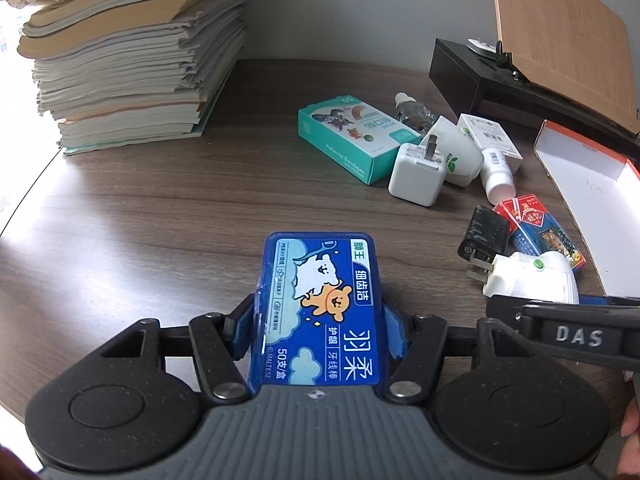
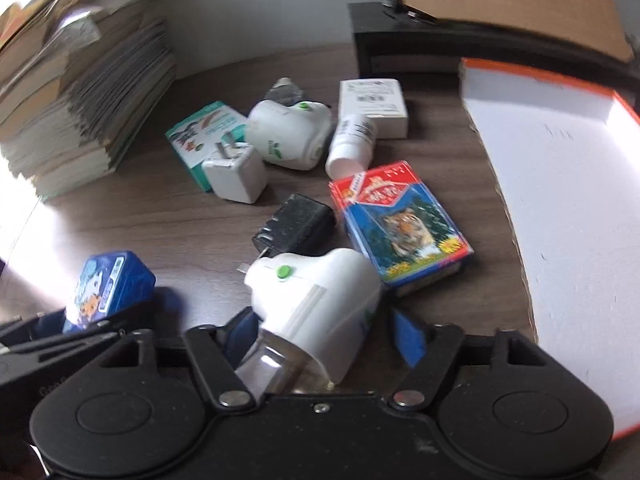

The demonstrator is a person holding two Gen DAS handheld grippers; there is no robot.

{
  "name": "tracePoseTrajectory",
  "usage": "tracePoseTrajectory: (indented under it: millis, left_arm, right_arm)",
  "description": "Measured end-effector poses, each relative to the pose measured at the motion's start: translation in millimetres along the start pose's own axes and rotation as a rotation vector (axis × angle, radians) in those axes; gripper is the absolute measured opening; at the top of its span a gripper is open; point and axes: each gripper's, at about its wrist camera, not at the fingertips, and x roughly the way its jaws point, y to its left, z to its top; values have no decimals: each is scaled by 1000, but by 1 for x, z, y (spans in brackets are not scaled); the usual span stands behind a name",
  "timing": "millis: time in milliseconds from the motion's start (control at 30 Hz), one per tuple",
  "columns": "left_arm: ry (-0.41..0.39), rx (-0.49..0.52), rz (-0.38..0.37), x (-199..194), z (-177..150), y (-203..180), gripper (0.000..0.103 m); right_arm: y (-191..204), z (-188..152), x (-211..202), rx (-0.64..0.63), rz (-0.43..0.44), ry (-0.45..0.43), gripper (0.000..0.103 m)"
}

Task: Organize rigid objects
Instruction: 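Close the left gripper on the blue tin while the right gripper grasps the white diffuser, then carry the blue tin and white diffuser over the white box with both grippers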

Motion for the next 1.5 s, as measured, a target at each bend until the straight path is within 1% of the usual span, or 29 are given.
tracePoseTrajectory:
  millis: [67, 200, 300, 467, 633, 767, 967, 1167, 1367, 1500]
  left_arm:
    - [-8, -5, -5, -4, 0, 1, 63]
    - [-36, -10, -22, -15, 3, -3, 63]
    - [-57, -4, -36, -24, 5, -11, 63]
    - [-85, 16, -71, -37, 10, -32, 63]
    - [-110, 47, -128, -49, 19, -63, 63]
    - [-126, 81, -177, -55, 26, -95, 63]
    - [-142, 119, -239, -58, 36, -142, 63]
    - [-151, 134, -268, -55, 47, -184, 63]
    - [-161, 139, -264, -48, 59, -222, 63]
    - [-160, 140, -253, -43, 65, -242, 63]
  right_arm:
    - [1, -1, -2, -15, -13, -5, 72]
    - [-4, -6, -14, -15, 9, -22, 72]
    - [-6, -8, -33, -36, 20, -67, 72]
    - [-18, -8, -65, -44, -3, -142, 72]
    - [-47, -1, -99, -17, -61, -219, 72]
    - [-78, 4, -125, 25, -116, -260, 72]
    - [-124, 9, -155, 73, -192, -294, 72]
    - [-167, 23, -162, 97, -217, -309, 72]
    - [-201, 37, -162, 87, -210, -322, 72]
    - [-219, 48, -156, 75, -200, -323, 72]
